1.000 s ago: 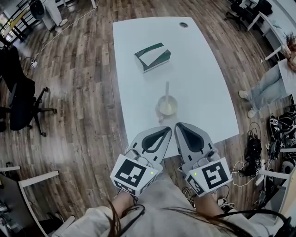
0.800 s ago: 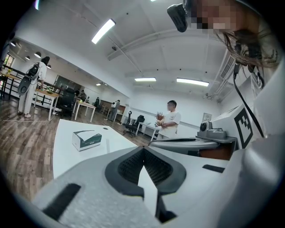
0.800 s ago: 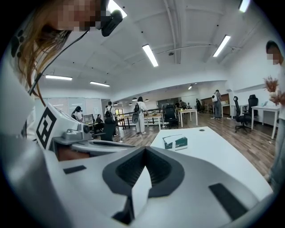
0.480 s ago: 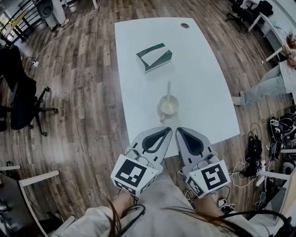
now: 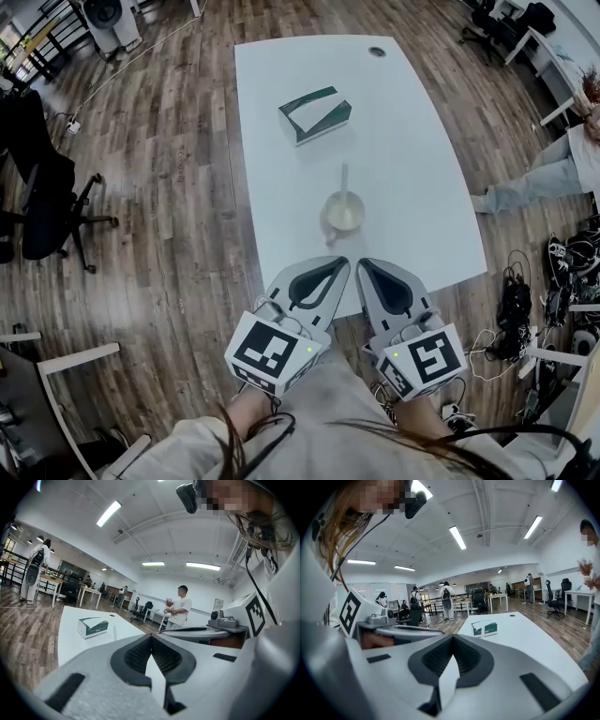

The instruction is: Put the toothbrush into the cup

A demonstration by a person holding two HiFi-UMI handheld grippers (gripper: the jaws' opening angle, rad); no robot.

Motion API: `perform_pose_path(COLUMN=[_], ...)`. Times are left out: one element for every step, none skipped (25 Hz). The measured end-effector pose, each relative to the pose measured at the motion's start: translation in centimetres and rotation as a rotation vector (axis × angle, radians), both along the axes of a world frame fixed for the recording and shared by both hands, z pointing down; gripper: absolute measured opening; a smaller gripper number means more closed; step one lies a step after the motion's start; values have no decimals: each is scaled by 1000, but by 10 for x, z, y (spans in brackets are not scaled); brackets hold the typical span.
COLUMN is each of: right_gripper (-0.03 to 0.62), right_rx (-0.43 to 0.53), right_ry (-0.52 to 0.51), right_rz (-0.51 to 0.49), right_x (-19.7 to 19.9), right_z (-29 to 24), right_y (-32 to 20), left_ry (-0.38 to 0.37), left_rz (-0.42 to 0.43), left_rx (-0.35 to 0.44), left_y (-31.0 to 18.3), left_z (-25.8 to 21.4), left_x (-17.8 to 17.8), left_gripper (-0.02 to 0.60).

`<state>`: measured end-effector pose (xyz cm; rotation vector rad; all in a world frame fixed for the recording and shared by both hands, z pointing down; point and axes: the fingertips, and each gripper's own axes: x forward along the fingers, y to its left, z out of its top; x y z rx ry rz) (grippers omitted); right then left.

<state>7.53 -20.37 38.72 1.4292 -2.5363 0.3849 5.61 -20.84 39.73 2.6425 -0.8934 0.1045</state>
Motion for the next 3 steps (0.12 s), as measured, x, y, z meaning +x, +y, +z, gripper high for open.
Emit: perform_pose_path(right_gripper=[17, 17, 17], right_rx=[0, 0, 0], right_ry=[-1, -2, -3], right_rz=[-1, -2, -2], right_x=[0, 0, 0], right_z=[0, 1, 1], right_y=[0, -1, -1], left_ry=[0, 0, -1], left_rz=[-1, -1, -2], left_rx=[-1, -1, -1], left_y=[0, 0, -1], left_z=[0, 1, 1], left_x=[0, 0, 0], left_gripper=[8, 8, 8])
